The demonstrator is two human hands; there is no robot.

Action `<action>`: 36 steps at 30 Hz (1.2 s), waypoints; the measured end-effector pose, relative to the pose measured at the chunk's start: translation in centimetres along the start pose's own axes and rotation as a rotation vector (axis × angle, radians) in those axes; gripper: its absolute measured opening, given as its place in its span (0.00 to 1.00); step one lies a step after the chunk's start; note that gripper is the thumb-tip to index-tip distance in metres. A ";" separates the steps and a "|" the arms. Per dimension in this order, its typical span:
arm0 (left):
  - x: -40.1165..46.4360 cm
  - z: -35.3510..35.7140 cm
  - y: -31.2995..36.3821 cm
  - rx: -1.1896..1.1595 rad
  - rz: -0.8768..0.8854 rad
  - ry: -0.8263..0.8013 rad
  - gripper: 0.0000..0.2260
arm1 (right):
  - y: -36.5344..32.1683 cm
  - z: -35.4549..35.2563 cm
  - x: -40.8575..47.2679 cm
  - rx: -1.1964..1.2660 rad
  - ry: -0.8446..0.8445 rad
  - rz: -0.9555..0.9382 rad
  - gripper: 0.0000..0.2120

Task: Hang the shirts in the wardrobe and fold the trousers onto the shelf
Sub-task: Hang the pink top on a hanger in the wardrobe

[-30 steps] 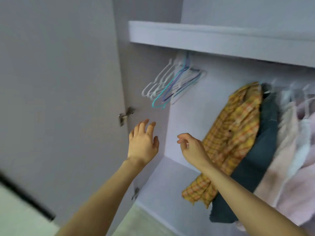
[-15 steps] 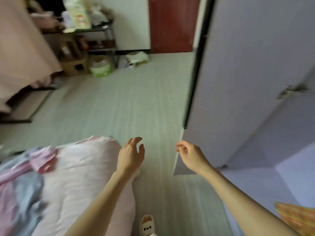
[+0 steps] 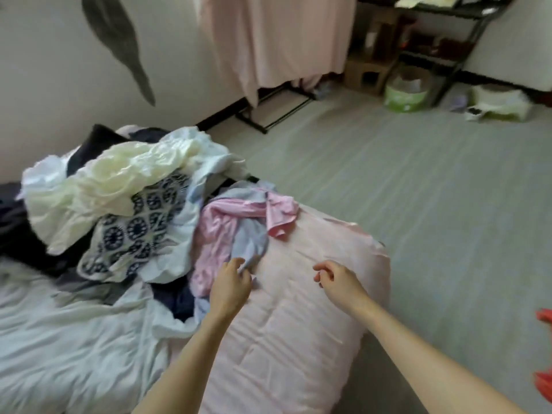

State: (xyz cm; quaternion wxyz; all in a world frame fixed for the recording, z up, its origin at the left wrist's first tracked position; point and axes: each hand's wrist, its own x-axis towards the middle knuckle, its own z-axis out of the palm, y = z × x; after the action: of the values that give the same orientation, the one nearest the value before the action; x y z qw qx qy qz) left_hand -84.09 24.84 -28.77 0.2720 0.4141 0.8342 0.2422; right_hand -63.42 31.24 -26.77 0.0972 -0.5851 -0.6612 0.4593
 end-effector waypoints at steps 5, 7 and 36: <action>7.2 1.0 -8.8 0.046 -0.252 -0.047 0.19 | -0.9 7.3 7.8 -0.073 -0.170 0.041 0.14; 9.3 2.3 -11.9 0.052 -0.321 -0.059 0.23 | -0.5 9.8 10.4 -0.093 -0.213 0.072 0.14; -1.3 3.8 -1.1 -0.438 0.250 -0.270 0.21 | -1.1 3.2 5.9 0.316 -0.124 0.216 0.07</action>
State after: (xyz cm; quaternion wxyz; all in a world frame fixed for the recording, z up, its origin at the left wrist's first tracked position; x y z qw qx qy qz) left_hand -81.58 23.80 -31.89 0.4318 0.4737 0.6607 0.3908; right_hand -68.03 34.87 -30.16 0.0968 -0.6007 -0.5191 0.6003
